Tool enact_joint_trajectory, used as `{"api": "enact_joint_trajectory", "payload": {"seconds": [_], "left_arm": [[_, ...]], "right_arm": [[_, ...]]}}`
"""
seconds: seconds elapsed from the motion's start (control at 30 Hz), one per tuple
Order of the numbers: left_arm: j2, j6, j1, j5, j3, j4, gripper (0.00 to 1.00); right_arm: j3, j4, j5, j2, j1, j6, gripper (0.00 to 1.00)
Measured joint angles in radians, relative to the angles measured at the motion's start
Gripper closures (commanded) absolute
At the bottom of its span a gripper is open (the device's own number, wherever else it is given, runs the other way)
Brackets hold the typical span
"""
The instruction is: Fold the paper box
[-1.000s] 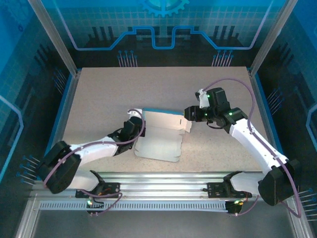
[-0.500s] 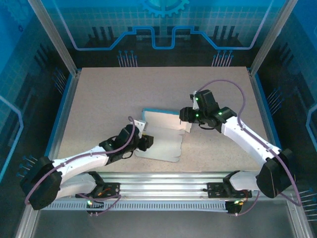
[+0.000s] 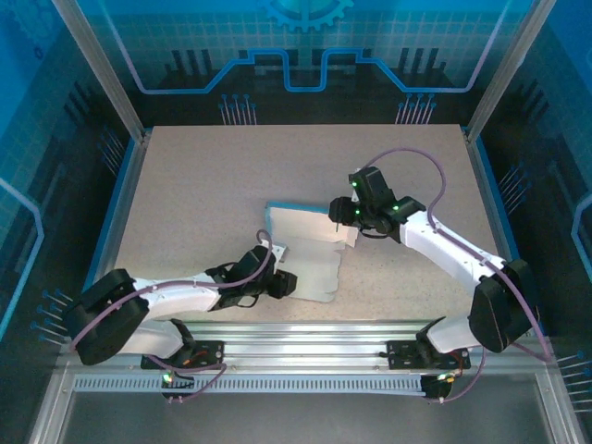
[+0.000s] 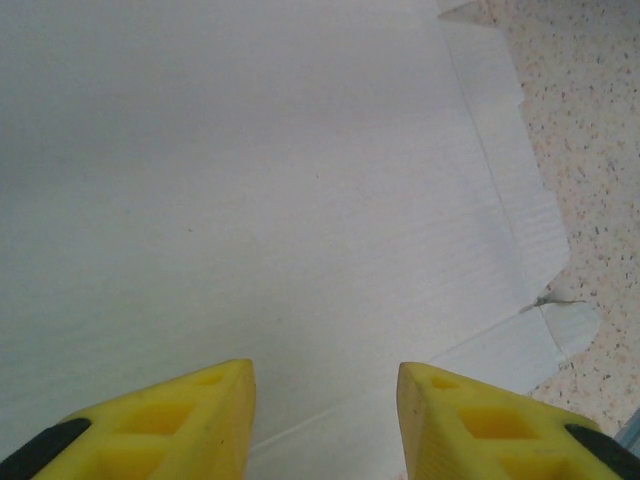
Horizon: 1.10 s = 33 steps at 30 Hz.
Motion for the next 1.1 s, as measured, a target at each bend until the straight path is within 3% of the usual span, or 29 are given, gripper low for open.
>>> {"api": "enact_joint_trajectory", "payload": {"seconds": [0.7,1.1], "left_arm": [[0.111,-0.066,-0.105,-0.102,0.004,0.110,0.63],[0.143,-0.100,-0.135,-0.127,0.018,0.140,0.64]], "right_arm": [[-0.031,0.052,0.020,0.005,0.015,0.129,0.69],[-0.117,0.203,-0.058,0.002,0.001,0.208,0.73]]}}
